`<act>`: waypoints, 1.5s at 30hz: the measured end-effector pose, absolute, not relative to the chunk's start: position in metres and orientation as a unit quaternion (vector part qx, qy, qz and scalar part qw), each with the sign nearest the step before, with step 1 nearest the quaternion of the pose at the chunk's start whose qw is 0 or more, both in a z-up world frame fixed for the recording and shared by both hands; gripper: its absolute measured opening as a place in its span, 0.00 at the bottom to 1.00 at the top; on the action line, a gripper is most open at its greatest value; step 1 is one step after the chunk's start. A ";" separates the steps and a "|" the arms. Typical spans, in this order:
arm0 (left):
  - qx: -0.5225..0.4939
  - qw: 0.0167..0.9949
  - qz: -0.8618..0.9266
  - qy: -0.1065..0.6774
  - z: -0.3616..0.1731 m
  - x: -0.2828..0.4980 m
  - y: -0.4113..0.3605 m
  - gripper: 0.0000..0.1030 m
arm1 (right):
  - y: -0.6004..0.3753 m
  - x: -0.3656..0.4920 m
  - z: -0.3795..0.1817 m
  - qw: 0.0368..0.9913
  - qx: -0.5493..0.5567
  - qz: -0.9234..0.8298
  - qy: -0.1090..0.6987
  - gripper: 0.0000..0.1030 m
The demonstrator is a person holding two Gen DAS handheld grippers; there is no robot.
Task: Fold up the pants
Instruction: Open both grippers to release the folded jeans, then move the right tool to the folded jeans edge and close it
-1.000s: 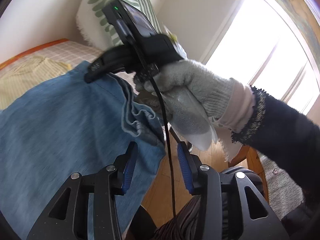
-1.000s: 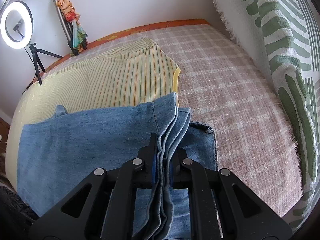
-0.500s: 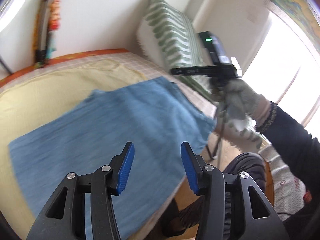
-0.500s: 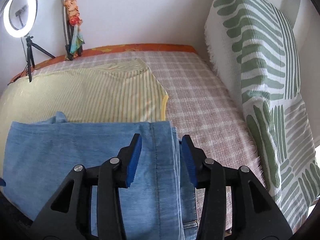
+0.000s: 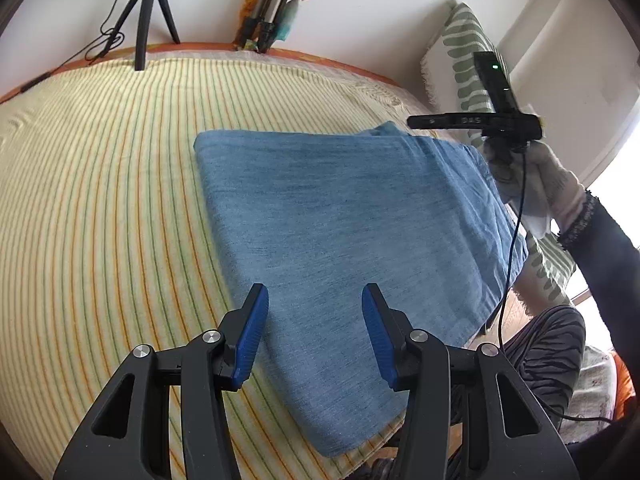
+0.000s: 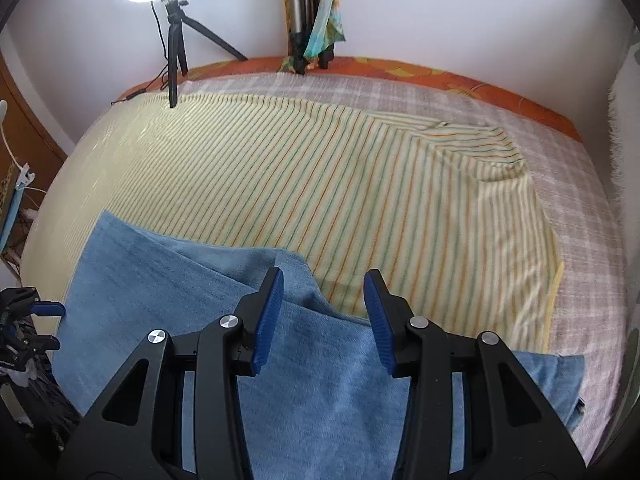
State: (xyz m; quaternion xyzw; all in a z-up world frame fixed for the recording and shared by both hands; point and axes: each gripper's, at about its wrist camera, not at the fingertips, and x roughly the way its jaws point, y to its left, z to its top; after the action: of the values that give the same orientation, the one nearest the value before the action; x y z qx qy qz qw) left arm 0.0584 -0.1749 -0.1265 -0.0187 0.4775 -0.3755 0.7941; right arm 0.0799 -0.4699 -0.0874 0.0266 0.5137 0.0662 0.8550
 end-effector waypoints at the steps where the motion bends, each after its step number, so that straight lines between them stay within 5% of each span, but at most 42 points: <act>1: -0.015 0.795 -0.376 0.477 -0.128 0.058 -0.177 0.46 | -0.468 0.085 -0.094 0.852 0.027 0.069 0.519 0.42; 3: -0.008 0.794 -0.379 0.476 -0.129 0.056 -0.179 0.46 | -0.466 0.092 -0.105 0.845 0.026 0.067 0.530 0.39; 7: 0.009 0.788 -0.381 0.483 -0.132 0.051 -0.180 0.46 | -0.462 0.097 -0.117 0.848 -0.011 0.041 0.529 0.16; 16: -0.027 0.798 -0.358 0.484 -0.130 0.044 -0.165 0.46 | -0.465 0.082 -0.098 0.875 -0.002 -0.018 0.484 0.14; 23: -0.091 0.808 -0.332 0.478 -0.134 0.045 -0.152 0.46 | -0.434 0.046 -0.060 0.886 0.076 0.040 0.456 0.41; 30: -0.108 0.815 -0.316 0.474 -0.136 0.045 -0.147 0.46 | -0.354 0.041 -0.054 0.858 0.099 0.130 0.487 0.42; 33: -0.122 0.817 -0.304 0.475 -0.139 0.048 -0.140 0.54 | -0.320 0.048 -0.059 0.846 0.094 0.146 0.505 0.43; 45: -0.196 0.793 -0.376 0.438 -0.133 0.040 -0.142 0.52 | -0.229 0.088 -0.091 0.789 0.077 0.133 0.595 0.55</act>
State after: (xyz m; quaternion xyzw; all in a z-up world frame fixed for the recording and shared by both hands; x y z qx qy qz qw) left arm 0.0396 -0.1423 -0.1333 -0.1960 0.4381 -0.3759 0.7927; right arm 0.0880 -0.2294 -0.0913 0.0773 0.5946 0.1331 0.7892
